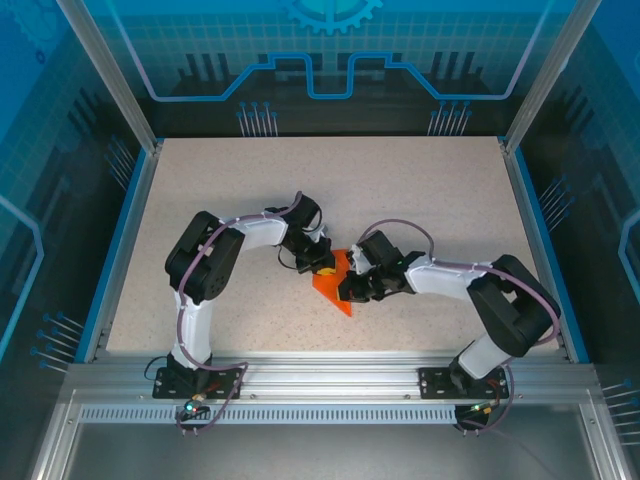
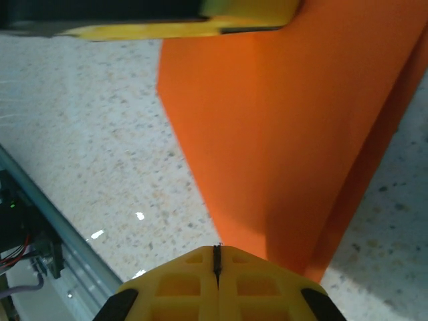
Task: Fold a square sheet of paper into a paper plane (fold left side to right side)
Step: Fourth fold the wing at the center of the table.
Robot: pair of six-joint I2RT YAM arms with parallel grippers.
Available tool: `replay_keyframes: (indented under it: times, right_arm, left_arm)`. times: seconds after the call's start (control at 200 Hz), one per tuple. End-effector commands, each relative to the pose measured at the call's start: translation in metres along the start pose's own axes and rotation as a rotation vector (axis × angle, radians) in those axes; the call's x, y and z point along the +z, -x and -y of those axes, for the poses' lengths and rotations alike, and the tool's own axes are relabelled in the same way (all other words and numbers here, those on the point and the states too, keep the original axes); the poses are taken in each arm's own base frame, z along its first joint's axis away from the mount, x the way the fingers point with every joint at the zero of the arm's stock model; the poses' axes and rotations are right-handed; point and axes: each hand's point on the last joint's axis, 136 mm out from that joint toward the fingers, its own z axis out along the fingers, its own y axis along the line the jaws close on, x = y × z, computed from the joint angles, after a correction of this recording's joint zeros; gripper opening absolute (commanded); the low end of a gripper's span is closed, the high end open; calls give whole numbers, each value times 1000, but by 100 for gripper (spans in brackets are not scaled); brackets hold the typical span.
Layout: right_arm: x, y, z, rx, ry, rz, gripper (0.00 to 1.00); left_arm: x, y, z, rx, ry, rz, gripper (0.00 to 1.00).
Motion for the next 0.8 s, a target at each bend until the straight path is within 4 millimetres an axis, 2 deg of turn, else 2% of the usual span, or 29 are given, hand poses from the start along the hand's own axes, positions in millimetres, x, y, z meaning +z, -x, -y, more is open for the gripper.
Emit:
replay_keyframes:
  times: [0.0,0.31,0.525,0.63,0.795]
  right_arm:
    - [4,7,12,59,-41,19,4]
    - [8,-5,28,110,-45,0,4]
    - [12,-23,48,154,-100,-57,3]
    - [12,-32,59,171,-148,-85,2]
    - [10,-39,71,180,-222,-113,0]
  left_arm:
    - [18,-10,-56,-87,185,-32,1]
    - [18,-10,-55,-83,183,-32,1]
    - [15,-7,-48,-63,158,-19,2]
    - [9,-2,-30,-17,99,2,6]
    - [-15,2,17,129,-42,80,10]
